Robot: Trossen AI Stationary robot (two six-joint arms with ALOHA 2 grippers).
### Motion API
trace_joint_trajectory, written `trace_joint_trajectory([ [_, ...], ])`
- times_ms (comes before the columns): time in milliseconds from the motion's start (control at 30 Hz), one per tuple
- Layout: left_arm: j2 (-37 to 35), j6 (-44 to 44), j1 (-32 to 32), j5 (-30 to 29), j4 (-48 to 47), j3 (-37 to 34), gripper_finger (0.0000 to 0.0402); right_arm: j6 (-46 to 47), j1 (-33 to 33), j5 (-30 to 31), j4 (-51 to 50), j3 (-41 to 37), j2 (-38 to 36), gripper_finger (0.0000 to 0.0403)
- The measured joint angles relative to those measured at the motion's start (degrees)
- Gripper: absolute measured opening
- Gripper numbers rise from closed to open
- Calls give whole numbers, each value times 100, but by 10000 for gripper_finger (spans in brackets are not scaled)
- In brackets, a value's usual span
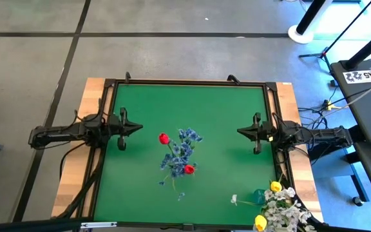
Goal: Sort flowers into vase by color
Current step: Return to Home Position
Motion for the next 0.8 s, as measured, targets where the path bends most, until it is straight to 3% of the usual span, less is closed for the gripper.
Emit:
trace_joint_trajectory([
  [800, 0, 76, -2, -16, 24, -2, 0, -5, 0, 13, 21, -11, 0, 1],
])
